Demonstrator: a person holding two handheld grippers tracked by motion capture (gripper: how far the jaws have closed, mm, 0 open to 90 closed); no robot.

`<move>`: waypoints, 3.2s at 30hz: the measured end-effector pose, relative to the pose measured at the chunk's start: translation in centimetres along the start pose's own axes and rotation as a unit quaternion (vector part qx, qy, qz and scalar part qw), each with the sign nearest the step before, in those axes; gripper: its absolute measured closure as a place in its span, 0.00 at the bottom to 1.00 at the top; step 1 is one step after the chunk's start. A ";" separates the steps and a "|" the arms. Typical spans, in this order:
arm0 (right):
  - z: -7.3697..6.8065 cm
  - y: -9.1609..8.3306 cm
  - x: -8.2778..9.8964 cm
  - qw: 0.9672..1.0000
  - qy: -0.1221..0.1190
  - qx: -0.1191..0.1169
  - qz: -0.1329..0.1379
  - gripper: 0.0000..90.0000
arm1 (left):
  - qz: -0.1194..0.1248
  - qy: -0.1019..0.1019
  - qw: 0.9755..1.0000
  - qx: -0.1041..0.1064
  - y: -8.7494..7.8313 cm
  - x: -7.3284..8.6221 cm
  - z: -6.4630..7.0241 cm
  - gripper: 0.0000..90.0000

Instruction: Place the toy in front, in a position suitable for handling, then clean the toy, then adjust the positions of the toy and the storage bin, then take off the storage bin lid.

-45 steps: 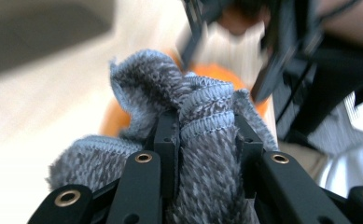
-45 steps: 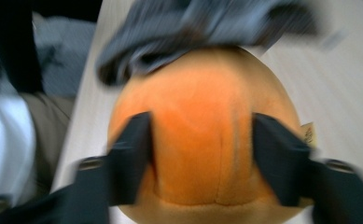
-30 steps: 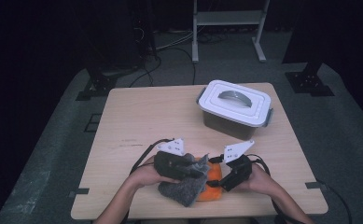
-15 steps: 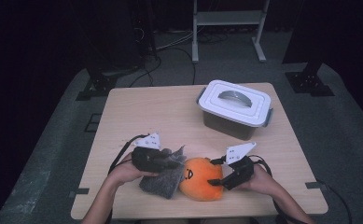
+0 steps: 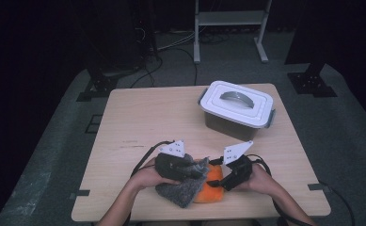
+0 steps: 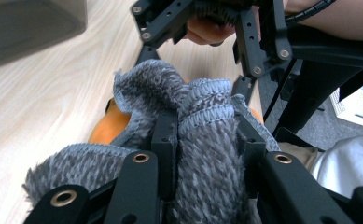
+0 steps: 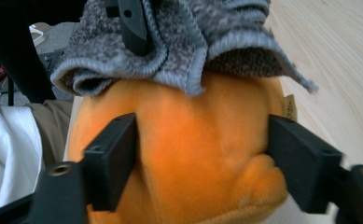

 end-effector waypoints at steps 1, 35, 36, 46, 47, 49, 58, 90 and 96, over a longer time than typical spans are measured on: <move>0.0 -0.1 0.2 1.000 0.000 0.002 0.003 0.39 | 0.001 -0.003 1.000 -0.002 -0.2 0.1 0.0 0.75; 0.7 -3.9 1.9 0.996 0.059 -0.009 0.060 0.35 | 0.045 -0.108 0.972 -0.204 -12.9 11.3 -2.9 0.57; 0.7 -4.1 1.9 0.996 0.062 -0.010 0.066 0.35 | 0.047 -0.109 0.971 -0.206 -12.9 11.3 -2.9 0.54; 1.1 -5.7 1.4 0.994 0.064 0.010 0.085 0.28 | 0.091 -0.082 0.965 -0.234 -12.9 9.7 -2.7 0.37; 1.2 -5.8 1.4 0.994 0.064 0.012 0.088 0.28 | 0.095 -0.079 0.964 -0.237 -12.9 9.6 -2.7 0.34; 1.4 -6.1 1.2 0.994 0.064 0.017 0.087 0.27 | 0.108 -0.076 0.964 -0.233 -13.1 9.3 -2.6 0.30; 2.4 -7.2 0.4 0.993 0.068 0.040 0.087 0.25 | 0.112 -0.062 0.965 -0.227 -12.3 9.0 -2.0 0.20; 4.8 -8.6 -3.1 0.995 0.044 0.062 0.068 0.23 | 0.126 -0.058 0.966 -0.220 -12.4 9.0 -1.5 0.11; 5.1 -8.9 -3.6 0.995 0.040 0.064 0.066 0.23 | 0.125 -0.056 0.966 -0.220 -12.4 8.9 -1.5 0.11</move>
Point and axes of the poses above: each handheld gripper's, and its own axes: y roughly forward along the jaws, x roughly out of its underside, z roughly to its right, the point moved 2 cm from there along y, roughly forward along the jaws, and after that the axes turned 1 degree about -x, right-handed, at the moved point
